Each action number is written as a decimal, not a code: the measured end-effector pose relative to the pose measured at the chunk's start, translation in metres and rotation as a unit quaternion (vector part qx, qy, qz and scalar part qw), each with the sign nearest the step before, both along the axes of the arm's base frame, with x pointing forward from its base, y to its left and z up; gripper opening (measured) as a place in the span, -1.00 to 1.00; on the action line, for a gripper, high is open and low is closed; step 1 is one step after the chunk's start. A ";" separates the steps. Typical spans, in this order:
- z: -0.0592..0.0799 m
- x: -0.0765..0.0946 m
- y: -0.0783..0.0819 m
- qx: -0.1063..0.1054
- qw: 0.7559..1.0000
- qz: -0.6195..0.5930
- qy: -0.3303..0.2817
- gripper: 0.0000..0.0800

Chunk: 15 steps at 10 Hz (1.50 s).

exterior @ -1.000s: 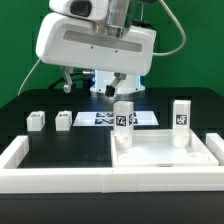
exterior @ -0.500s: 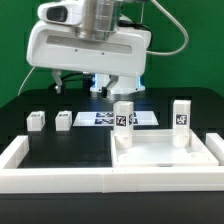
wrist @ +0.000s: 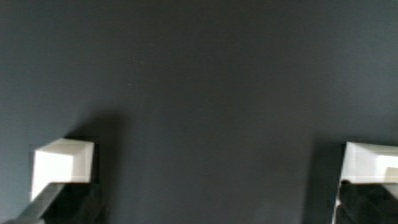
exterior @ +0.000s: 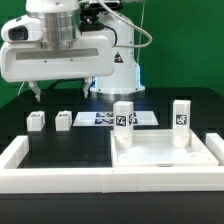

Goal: Assemble square table

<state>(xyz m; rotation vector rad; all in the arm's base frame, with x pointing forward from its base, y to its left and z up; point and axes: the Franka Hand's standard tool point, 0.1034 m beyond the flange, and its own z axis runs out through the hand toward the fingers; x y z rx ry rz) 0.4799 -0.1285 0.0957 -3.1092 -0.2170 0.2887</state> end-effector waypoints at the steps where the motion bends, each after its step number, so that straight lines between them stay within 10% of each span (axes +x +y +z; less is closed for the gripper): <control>1: -0.001 0.000 0.000 0.000 1.000 0.000 0.001 0.62; 5: -0.003 -0.003 0.000 0.000 1.000 -0.004 0.003 0.62; 11: -0.040 -0.070 -0.004 0.001 0.998 -0.044 0.050 0.62; 15: -0.042 -0.073 -0.005 0.002 0.998 -0.041 0.052 0.62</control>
Offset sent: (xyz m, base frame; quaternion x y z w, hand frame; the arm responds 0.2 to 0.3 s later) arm 0.0000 0.0000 0.0000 0.0000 0.0000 0.0000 1.0000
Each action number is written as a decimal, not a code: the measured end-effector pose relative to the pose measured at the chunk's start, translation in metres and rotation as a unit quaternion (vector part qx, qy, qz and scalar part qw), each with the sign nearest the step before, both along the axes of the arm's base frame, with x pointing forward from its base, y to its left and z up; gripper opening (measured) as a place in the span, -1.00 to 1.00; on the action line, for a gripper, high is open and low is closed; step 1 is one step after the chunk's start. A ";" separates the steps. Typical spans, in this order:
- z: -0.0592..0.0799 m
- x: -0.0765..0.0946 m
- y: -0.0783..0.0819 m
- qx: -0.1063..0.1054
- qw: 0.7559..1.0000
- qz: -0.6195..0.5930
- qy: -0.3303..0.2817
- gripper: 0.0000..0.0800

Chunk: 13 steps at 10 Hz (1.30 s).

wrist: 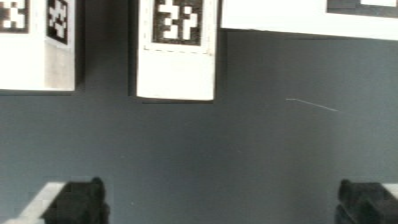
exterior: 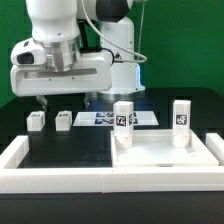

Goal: Assemble square table

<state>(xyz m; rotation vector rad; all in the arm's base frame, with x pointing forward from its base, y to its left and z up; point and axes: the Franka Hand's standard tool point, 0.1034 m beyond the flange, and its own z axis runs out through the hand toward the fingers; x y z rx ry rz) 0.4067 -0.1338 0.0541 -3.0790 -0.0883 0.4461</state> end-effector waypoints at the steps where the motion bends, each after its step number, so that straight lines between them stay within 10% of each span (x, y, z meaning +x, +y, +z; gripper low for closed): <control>1: 0.000 0.000 0.000 0.000 1.000 0.000 0.000 0.62; 13: -0.022 -0.043 -0.007 -0.005 0.999 -0.023 0.045 0.62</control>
Offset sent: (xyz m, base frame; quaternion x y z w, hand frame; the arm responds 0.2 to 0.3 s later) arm -0.0574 -0.0265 -0.0189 -0.0592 -0.0121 0.1041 0.9927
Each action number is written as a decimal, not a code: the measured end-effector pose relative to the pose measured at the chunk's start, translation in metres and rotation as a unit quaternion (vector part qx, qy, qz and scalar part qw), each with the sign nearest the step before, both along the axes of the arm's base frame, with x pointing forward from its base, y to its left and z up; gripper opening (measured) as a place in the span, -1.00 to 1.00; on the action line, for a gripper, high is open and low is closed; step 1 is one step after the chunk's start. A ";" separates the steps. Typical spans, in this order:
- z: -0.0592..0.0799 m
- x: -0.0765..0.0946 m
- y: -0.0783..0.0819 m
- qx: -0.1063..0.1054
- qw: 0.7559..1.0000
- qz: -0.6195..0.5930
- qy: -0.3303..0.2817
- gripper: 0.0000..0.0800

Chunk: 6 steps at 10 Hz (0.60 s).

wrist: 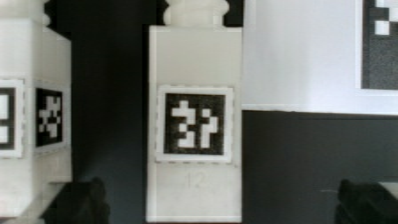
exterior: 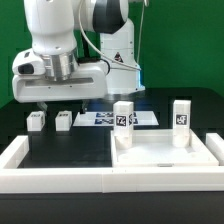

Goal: Assemble square table

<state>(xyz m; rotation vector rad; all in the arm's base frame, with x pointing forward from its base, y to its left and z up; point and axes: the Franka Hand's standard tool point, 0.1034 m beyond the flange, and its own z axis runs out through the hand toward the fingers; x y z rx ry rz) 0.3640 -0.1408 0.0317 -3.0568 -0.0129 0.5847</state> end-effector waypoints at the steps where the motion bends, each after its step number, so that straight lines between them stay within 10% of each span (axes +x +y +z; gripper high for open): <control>1: -0.002 0.000 -0.004 -0.020 0.999 -0.008 0.033 0.62; 6: -0.007 -0.006 -0.004 -0.029 0.984 0.003 0.176 0.62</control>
Offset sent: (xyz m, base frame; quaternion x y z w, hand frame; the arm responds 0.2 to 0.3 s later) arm -0.0061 -0.0080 -0.0013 -0.0322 -0.1226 0.0153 0.9918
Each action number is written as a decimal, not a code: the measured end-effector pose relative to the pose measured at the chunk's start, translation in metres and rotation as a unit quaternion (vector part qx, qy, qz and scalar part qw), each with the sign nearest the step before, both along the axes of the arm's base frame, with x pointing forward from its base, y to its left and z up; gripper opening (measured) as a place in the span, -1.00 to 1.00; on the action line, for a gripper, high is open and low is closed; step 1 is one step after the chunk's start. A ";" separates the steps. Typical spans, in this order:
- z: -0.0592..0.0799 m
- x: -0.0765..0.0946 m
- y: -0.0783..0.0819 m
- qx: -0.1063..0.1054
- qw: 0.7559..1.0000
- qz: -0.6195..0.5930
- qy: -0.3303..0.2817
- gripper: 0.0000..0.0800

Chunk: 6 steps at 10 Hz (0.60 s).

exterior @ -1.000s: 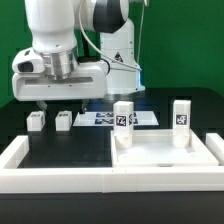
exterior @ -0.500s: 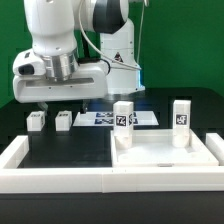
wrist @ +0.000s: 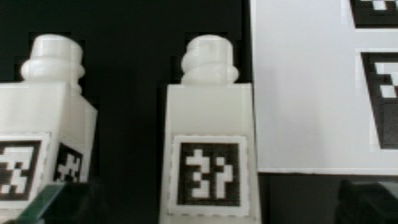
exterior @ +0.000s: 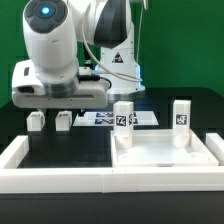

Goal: Assemble square table

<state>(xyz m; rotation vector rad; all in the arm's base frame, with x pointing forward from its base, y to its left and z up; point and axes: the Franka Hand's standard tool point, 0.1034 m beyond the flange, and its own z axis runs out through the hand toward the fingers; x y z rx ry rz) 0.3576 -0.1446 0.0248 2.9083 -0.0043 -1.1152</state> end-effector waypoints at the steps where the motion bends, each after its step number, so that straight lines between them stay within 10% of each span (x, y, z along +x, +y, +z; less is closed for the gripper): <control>1: 0.000 -0.002 0.003 0.003 0.999 0.000 0.042 0.62; 6: -0.009 -0.004 0.006 0.028 0.999 0.019 0.041 0.62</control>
Offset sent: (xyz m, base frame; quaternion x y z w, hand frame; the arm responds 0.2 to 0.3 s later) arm -0.0038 0.0082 -0.0041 0.0149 -0.0047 -0.0116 0.9998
